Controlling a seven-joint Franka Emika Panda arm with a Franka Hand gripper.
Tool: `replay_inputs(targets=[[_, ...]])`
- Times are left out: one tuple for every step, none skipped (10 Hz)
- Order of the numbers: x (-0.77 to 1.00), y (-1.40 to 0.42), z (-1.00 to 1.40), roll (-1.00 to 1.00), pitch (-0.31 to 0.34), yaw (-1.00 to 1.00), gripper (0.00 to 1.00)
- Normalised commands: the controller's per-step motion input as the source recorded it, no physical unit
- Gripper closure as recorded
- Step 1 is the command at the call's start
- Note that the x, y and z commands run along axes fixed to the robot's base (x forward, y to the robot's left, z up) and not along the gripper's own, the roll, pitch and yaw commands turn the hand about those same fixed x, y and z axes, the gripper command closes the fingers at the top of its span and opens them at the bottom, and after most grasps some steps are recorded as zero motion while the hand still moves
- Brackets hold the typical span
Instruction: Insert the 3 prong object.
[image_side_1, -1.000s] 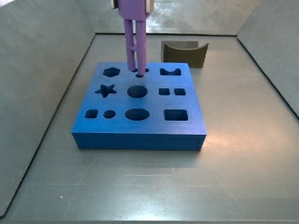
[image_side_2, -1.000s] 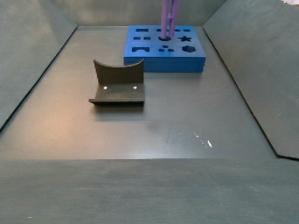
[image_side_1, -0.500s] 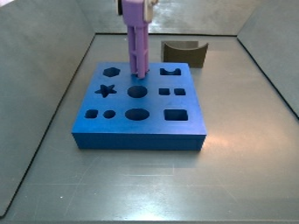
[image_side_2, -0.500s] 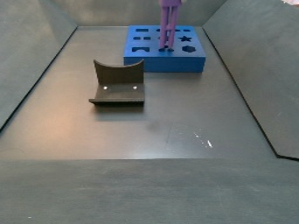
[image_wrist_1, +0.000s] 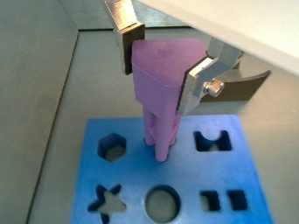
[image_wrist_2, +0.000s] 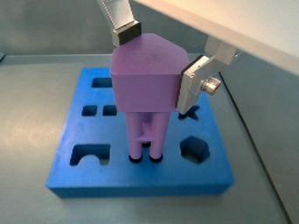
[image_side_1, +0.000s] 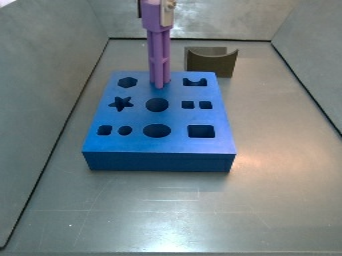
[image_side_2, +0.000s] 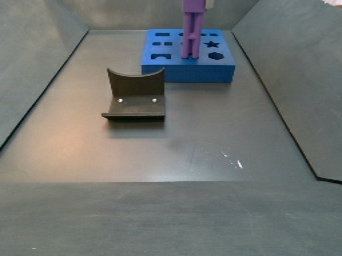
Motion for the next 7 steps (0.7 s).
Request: replay_inputs(targets=[[0.0, 0.32, -0.22, 0.12, 0.023, -0.04, 1.0], [-0.09, 0.05, -0.31, 0.18, 0.0, -0.01, 1.0], [-0.09, -0.06, -0.59, 0.24, -0.036, 0.0, 1.0], [0.0, -0.17, -0.74, 0.29, -0.096, 0.0, 1.0], [0.0, -0.2, -0.72, 0.29, -0.103, 0.0, 1.0], [0.0, -0.26, -0.63, 0.35, -0.08, 0.0, 1.0], [0.13, -0.23, -0.56, 0.31, -0.019, 0.0, 1.0]])
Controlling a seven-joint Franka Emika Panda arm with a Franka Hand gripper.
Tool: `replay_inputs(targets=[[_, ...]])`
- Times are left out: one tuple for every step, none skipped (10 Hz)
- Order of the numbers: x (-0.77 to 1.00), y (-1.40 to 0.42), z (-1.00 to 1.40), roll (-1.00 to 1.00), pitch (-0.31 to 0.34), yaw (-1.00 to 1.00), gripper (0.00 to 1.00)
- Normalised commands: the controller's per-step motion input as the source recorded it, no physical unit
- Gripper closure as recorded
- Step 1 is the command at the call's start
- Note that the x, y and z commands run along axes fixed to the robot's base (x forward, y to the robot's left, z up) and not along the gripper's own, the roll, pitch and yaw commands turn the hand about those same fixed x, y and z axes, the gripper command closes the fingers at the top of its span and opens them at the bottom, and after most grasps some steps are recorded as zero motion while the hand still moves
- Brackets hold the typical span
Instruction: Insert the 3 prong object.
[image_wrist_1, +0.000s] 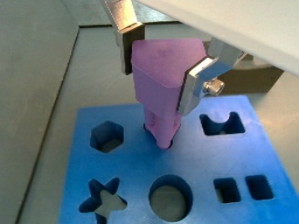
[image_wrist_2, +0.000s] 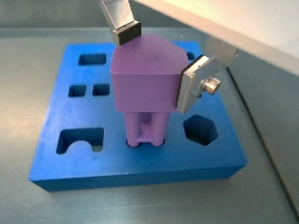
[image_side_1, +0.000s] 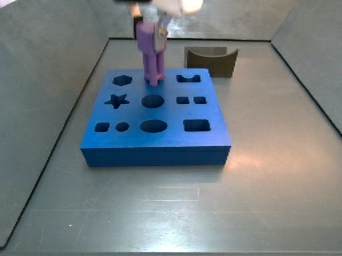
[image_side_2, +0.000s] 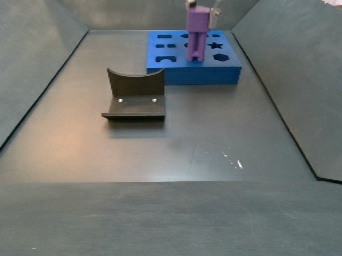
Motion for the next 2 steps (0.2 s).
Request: replay_inputs(targets=[[0.0, 0.0, -0.1, -0.06, -0.066, 0.0, 1.0], [0.0, 0.0, 0.0, 0.0, 0.0, 0.0, 1.0]])
